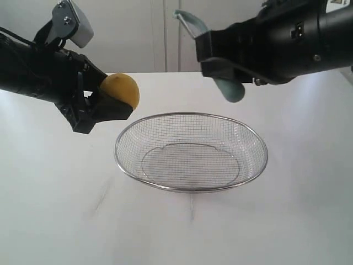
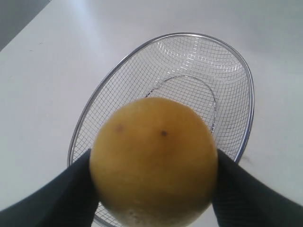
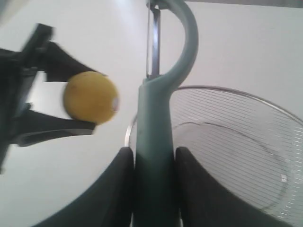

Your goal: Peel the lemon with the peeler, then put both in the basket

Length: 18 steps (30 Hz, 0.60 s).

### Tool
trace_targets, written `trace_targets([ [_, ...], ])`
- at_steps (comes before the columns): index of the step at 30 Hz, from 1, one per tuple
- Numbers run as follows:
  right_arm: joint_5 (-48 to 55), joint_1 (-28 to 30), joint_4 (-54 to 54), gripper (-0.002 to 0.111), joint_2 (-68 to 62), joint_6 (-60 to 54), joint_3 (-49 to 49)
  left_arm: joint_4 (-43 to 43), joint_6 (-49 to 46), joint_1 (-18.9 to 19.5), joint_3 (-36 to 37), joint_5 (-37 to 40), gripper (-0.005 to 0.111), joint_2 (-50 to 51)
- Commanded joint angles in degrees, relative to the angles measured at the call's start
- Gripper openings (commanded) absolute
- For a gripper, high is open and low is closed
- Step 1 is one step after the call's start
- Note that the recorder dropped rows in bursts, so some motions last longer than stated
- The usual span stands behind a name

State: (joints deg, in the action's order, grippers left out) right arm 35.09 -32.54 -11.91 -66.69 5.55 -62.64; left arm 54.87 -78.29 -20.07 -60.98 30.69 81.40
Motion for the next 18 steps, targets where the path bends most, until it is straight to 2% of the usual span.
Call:
trace_targets([
  [1, 0.80, 0.05, 15.23, 0.000, -1.46, 13.59, 0.13, 1.27, 0.54, -0.07, 0.39, 0.98, 0.000, -0.45],
  [5, -0.31, 0.05, 14.38, 0.000, -5.41, 14.11, 1.55, 1.27, 0.54, -0.07, 0.39, 0.98, 0.000, -0.45],
  [10, -4.47, 0.05, 7.54, 0.000, -10.16, 11.62, 4.79, 1.27, 0.54, -0.07, 0.39, 0.98, 0.000, -0.45],
  [14, -6.95, -0.06, -9.86, 0.000, -12.93, -1.71, 5.32, 1.27, 0.54, -0.07, 0.39, 0.74, 0.000, -0.45],
  [15, -7.39, -0.06, -19.49, 0.000, -13.93, -8.89, 5.32, 1.27, 0.54, -0.07, 0.39, 0.74, 0.000, -0.45],
  [17, -7.39, -0.06, -29.40, 0.000, -15.27, -16.69, 5.32, 1.27, 0.54, -0.07, 0.39, 0.74, 0.000, -0.45],
  [18, -7.26, -0.06, -31.41, 0.000, -15.70, -18.72, 5.32, 1.27, 0.54, -0.07, 0.39, 0.74, 0.000, -0.45],
])
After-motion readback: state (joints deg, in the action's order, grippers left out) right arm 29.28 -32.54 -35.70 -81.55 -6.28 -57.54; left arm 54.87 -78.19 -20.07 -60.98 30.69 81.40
